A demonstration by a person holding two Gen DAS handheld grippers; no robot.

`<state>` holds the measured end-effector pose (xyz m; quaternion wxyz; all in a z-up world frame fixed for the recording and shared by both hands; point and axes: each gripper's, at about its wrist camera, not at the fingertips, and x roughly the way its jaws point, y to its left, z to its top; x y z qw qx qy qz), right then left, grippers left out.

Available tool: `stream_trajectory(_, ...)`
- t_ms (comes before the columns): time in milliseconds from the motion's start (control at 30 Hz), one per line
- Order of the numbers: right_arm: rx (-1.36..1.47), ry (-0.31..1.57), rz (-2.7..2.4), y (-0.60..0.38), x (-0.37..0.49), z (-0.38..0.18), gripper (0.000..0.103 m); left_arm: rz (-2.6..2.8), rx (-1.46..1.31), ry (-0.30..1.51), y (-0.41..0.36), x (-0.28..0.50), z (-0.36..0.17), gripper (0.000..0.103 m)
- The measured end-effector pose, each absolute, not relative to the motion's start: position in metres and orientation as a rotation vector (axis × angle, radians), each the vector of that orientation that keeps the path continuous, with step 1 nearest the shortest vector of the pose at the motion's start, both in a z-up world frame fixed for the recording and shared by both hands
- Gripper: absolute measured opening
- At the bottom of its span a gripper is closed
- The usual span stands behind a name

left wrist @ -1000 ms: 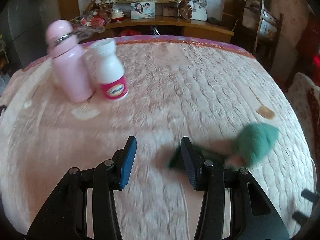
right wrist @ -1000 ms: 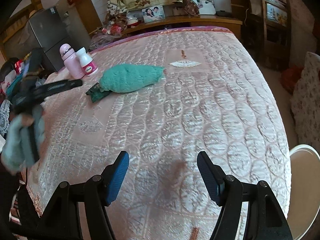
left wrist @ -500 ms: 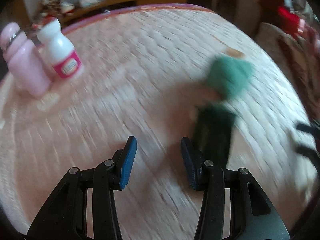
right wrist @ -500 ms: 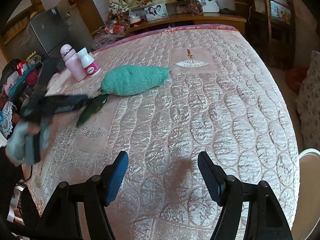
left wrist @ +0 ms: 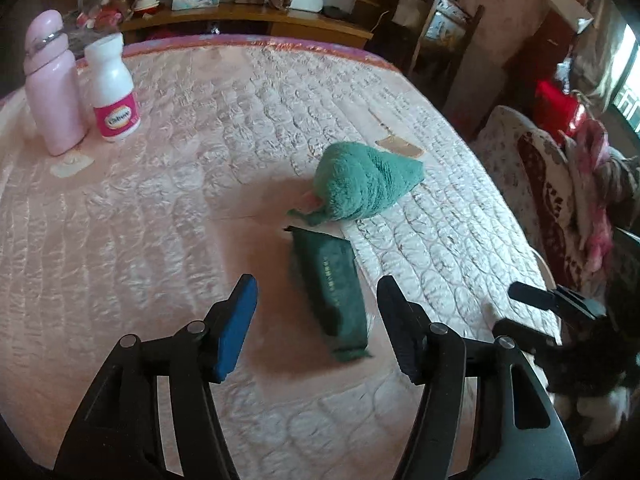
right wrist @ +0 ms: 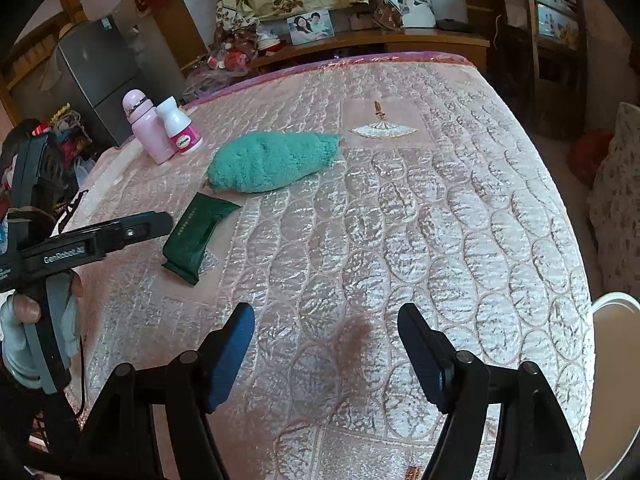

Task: Collect trash
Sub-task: 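Grasp the dark green packet with the left tool while the right tool grasps the green towel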

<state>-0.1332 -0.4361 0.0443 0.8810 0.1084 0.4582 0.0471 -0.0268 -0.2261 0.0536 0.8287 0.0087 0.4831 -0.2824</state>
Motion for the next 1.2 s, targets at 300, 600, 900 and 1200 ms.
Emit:
stream_trajectory(300,0.241,0.968,0.096,-0.437,-0.109,0.043,0.074,-0.557,0.021,1.067,-0.229,-0.03,0.039,0.018)
stream_trajectory(600,0.368,0.958,0.142,-0.419,-0.043,0.051,0.081,-0.48,0.0,0.949,-0.185,-0.032,0.076,0.015)
stream_trajectory(900,0.433,0.991,0.106,-0.393,0.024,0.042,0.09,-0.472,0.004,0.923,-0.168,-0.031,0.077,0.015)
stream_trajectory(1200,0.286,0.977,0.111,-0.37,0.036,0.032,0.071,-0.457,-0.01,0.918,-0.159,-0.037,0.074,0.015)
